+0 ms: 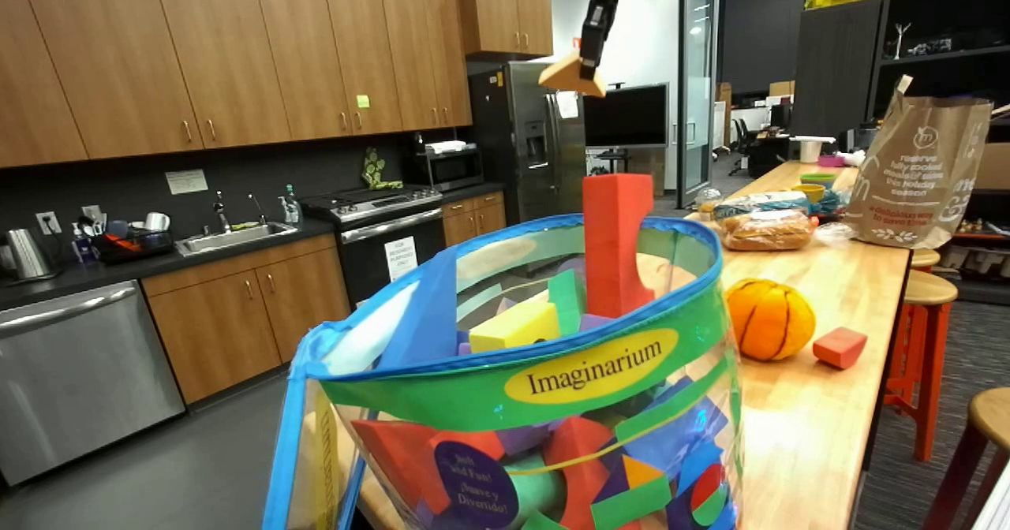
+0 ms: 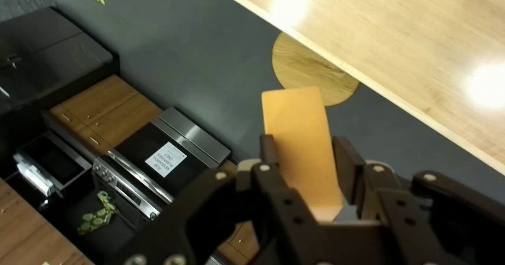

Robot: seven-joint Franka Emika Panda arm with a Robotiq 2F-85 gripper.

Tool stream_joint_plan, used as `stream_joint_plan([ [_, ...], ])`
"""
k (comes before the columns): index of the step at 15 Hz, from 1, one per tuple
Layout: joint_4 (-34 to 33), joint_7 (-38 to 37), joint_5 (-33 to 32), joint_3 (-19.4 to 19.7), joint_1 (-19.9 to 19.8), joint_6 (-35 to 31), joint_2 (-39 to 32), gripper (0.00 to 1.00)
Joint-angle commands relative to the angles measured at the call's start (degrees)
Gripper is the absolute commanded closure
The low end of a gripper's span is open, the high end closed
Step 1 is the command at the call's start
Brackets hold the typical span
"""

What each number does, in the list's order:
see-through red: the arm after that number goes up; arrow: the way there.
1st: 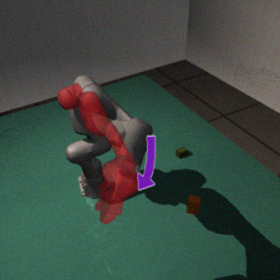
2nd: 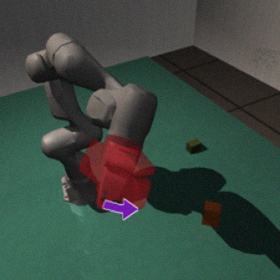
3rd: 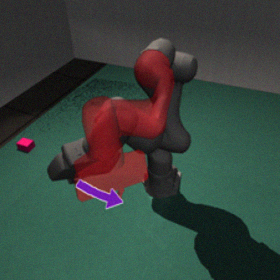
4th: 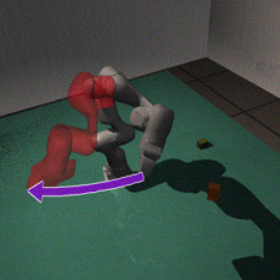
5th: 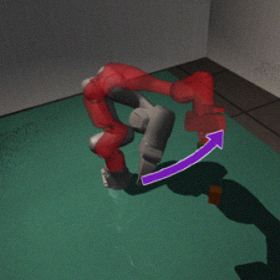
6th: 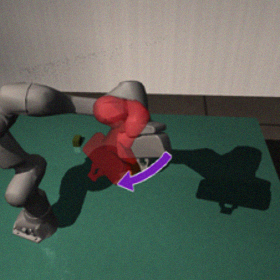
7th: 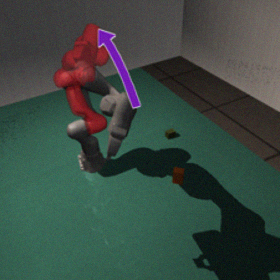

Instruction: Pick up the orange triangular block and place it in the bag

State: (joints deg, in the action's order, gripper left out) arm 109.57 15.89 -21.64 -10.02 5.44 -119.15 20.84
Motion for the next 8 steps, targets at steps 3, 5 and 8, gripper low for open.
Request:
stream_joint_plan([
  [3, -7.93, 1.65, -6.59, -5.38, 3.07, 2.72, -4.93, 0.86],
  [5, -8.79, 2.10, -8.86, -7.06, 4.11, 2.93, -5.79, 0.86],
  [8, -7.78, 2.61, -11.47, -8.93, 5.75, 2.48, -6.16, 0.86],
])
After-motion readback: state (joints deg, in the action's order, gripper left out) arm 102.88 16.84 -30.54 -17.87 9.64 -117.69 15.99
